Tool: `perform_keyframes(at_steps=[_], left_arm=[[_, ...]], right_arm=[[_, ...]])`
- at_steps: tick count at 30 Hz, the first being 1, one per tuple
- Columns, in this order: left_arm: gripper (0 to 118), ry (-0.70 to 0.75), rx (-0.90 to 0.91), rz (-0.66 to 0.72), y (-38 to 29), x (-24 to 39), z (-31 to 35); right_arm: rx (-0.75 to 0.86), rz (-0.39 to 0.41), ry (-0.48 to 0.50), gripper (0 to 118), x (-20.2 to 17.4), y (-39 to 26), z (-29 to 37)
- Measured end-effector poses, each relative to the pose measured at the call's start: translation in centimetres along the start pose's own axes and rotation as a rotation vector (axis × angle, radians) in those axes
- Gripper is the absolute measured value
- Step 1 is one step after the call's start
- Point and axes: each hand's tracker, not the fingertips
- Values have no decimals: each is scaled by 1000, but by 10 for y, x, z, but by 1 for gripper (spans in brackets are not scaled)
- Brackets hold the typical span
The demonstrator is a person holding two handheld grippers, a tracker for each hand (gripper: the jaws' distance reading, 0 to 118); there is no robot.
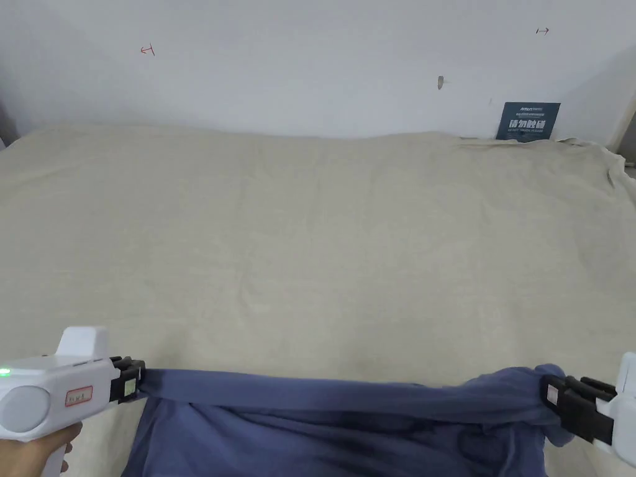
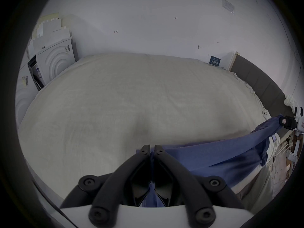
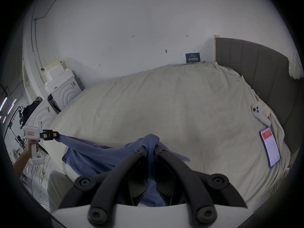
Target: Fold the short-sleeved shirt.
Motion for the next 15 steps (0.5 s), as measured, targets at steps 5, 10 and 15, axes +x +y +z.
perform_keyframes(at_steps=[5, 10, 15], left_arm=[[0, 12, -42, 3, -36, -1, -3], [0, 40, -96, -27, -70, -3, -20], [0, 58, -132, -36, -91, -3, -31]], right_arm=[[-68, -25, -47, 5, 7, -44, -2], [-145, -35, -104, 5, 12, -87, -17], [-191, -54, -145, 5, 19, -114, -35]])
